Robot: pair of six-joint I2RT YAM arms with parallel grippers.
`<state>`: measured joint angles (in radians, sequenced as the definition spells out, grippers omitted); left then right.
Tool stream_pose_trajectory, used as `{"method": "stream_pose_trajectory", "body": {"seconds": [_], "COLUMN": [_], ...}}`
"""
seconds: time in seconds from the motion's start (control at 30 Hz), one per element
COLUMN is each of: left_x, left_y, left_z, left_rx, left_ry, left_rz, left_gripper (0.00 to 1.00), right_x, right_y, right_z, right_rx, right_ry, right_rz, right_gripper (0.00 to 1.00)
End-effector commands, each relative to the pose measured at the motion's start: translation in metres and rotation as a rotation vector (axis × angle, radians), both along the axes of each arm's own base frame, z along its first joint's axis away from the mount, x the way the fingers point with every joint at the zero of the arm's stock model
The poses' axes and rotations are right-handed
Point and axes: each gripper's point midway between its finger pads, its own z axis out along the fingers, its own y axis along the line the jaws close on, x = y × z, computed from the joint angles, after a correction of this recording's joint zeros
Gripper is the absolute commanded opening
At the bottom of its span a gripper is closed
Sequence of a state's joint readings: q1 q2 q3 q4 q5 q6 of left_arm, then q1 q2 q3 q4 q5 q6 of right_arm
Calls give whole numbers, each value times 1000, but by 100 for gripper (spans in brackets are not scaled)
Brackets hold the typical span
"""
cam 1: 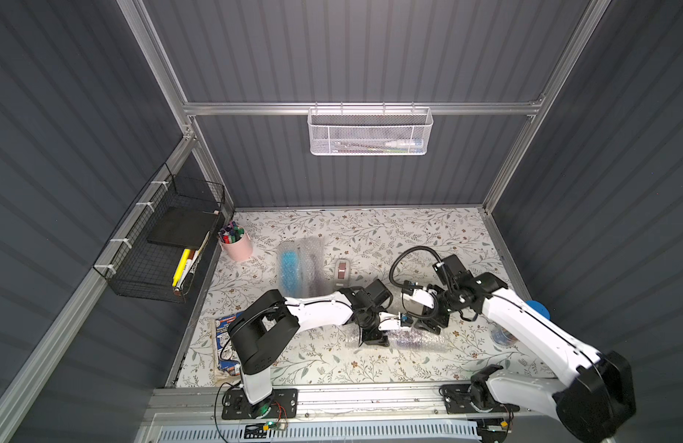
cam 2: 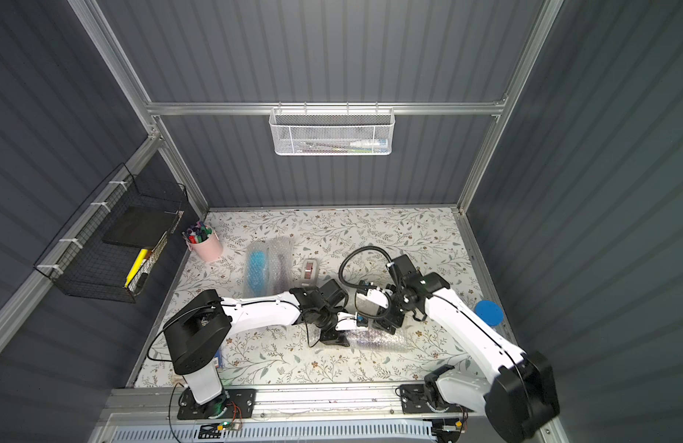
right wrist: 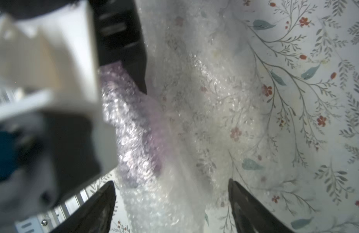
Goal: Wrap wine bottles in bubble wrap
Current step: Wrap the wine bottle in bubble wrap.
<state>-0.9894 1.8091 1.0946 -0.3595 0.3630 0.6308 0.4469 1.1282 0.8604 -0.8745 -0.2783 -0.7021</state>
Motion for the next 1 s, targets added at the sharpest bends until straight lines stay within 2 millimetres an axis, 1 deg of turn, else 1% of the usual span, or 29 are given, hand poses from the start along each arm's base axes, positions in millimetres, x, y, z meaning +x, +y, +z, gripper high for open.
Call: {"method": "stream_pose_trajectory", "body": {"seconds": [0.0,0.03,0.1,0.13,0.17,0.23,0.27,0.33,0.37,0.4,0.47,0.53,0.57,0.6,0.67,0.77,0.87,0.97], "left_x": [-9,-10,-13,-16,-18,-21,-21,-23,-23,-23,-21,-19,-21,-16,-16,-15,-12,-9], "left_y": [31,31,28,28,26,24,24,24,23,22,20,19,21,14,13,15,15,11], "left_z": [-29,-29,-29,-29,-28,-26,-26,-25,-25,-23,-23,-24,-27,-22,-20,-18,-17,-13], "left_rx": [149,149,153,156,148,146,146,143,138,134,144,168,186,165,155,156,159,145], "left_ry": [149,161,190,213,245,296,321,371,392,414,468,508,527,526,550,584,599,608], "left_rz": [62,53,37,29,19,13,15,14,15,19,25,32,39,34,38,54,73,73], "left_gripper": [55,56,57,58,58,58,58,58,58,58,57,57,57,57,57,58,58,60], "right_x": [-26,-30,-41,-47,-50,-55,-59,-63,-61,-57,-54,-43,-39,-36,-29,-26,-28,-16], "right_y": [-28,-32,-33,-29,-21,-6,0,4,8,14,31,35,42,48,57,62,56,50], "right_z": [-8,-10,-12,-14,-10,-6,-9,-17,-20,-18,-19,-30,-33,-35,-42,-54,-73,-84], "right_rx": [-100,-103,-71,-37,28,141,168,132,121,132,146,56,58,65,49,15,-70,-159], "right_ry": [-53,-88,-164,-200,-263,-320,-330,-348,-372,-408,-456,-510,-524,-534,-538,-531,-496,-504], "right_rz": [57,70,129,174,224,253,288,368,401,420,495,539,554,565,571,581,610,577], "right_gripper": [89,89,89,89,89,89,89,89,90,90,90,90,90,90,89,89,87,85]}}
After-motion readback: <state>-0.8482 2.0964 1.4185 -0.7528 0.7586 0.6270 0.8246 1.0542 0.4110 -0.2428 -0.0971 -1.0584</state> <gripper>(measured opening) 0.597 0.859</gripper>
